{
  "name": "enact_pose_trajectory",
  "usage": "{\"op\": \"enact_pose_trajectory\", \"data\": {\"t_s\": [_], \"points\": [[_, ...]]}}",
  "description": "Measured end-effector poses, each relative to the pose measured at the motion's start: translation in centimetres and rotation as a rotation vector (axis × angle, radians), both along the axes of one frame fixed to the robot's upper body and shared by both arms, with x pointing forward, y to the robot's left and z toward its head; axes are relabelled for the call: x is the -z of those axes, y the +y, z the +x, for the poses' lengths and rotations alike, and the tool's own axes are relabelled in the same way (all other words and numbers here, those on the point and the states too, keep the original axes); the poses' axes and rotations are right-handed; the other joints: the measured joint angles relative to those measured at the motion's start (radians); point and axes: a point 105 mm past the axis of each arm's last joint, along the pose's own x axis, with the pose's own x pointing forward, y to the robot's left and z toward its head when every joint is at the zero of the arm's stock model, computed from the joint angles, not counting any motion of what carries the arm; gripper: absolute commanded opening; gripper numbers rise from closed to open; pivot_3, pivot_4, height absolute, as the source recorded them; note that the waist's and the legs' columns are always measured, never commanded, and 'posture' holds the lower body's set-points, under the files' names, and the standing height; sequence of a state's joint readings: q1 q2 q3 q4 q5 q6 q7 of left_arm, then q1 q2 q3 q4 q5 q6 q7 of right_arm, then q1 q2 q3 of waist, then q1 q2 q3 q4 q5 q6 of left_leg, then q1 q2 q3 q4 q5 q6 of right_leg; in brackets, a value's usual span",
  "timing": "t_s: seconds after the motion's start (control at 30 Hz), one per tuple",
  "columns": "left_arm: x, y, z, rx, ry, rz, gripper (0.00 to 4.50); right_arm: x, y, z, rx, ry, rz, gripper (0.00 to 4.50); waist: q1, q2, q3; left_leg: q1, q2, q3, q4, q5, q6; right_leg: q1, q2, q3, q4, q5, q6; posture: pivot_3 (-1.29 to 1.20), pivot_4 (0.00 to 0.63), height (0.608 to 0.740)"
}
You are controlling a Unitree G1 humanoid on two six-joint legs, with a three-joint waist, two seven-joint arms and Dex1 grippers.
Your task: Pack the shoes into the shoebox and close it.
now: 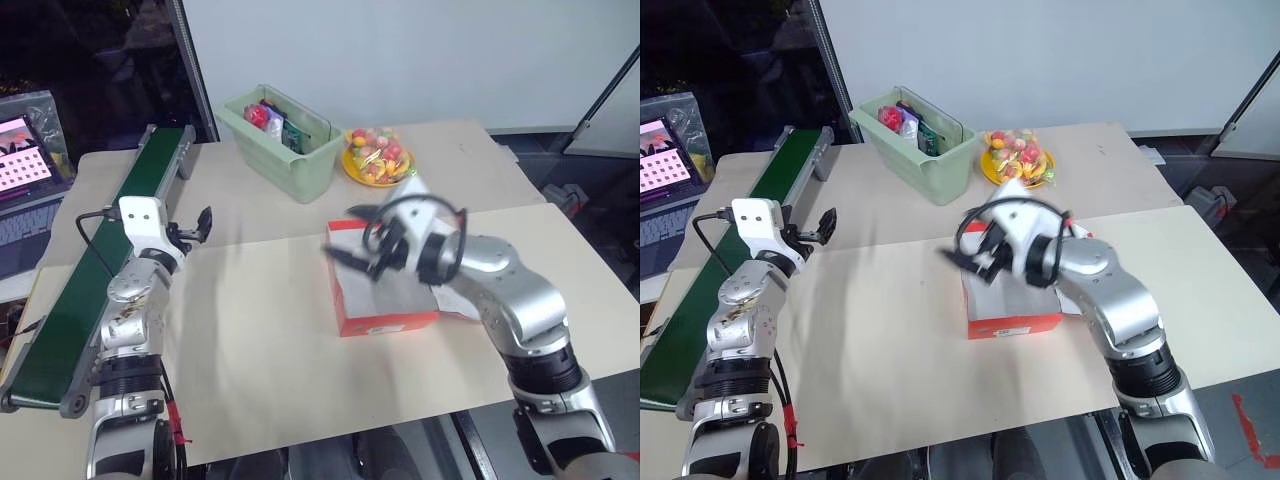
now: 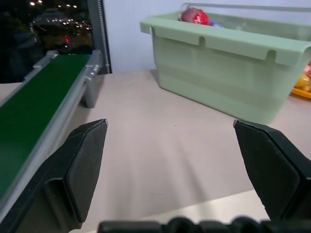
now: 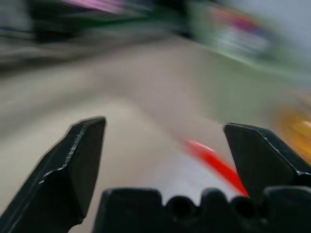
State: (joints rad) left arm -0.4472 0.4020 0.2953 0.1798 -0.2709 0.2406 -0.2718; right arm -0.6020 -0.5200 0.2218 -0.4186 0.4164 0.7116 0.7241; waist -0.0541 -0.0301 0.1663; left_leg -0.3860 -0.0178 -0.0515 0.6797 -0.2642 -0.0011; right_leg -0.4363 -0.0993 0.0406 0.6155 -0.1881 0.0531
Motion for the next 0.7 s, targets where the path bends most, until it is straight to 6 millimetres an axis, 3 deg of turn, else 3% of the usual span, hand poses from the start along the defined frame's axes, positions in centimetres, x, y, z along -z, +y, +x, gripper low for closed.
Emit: {"op": "enact_pose_trajectory", "data": {"t_s": [0.17, 0.37, 0.6, 0.7], "points": [[1.0, 1.0, -1.2, -0.035, 0.03, -0.003, 4.45, 1.2, -0.2, -0.1, -0.027, 0.039, -0.049, 4.5, 0.017, 0.0, 0.0, 0.0, -0.001, 0.0, 0.0, 0.0, 0.0, -0.001, -0.001, 0.0, -0.002, 0.001, 0.001, 0.0, 0.15, 0.74], [0.7, 1.5, -2.6, -0.045, 0.027, 0.005, 4.45, 1.7, 0.2, -0.1, -0.043, 0.059, -0.056, 4.5, 0.015, 0.0, 0.0, 0.0, 0.0, 0.0, 0.0, 0.0, 0.0, -0.001, -0.001, 0.0, -0.001, 0.001, 0.001, 0.0, 0.15, 0.74], [0.4, 7.0, -5.1, -0.156, 0.096, 0.085, 4.45, 2.0, 0.4, 0.1, -0.042, 0.076, -0.039, 4.5, 0.011, 0.0, 0.0, 0.001, 0.0, 0.0, -0.001, 0.0, 0.0, -0.002, 0.0, 0.001, -0.001, 0.001, 0.001, 0.0, 0.15, 0.74], [0.7, 7.8, -5.7, -0.146, 0.159, 0.119, 4.45, 2.2, 0.4, 0.2, -0.032, 0.082, -0.038, 4.5, 0.019, 0.0, 0.0, 0.001, 0.0, 0.001, -0.001, 0.0, 0.0, -0.001, 0.0, 0.0, -0.002, 0.001, 0.001, 0.0, 0.15, 0.74]]}}
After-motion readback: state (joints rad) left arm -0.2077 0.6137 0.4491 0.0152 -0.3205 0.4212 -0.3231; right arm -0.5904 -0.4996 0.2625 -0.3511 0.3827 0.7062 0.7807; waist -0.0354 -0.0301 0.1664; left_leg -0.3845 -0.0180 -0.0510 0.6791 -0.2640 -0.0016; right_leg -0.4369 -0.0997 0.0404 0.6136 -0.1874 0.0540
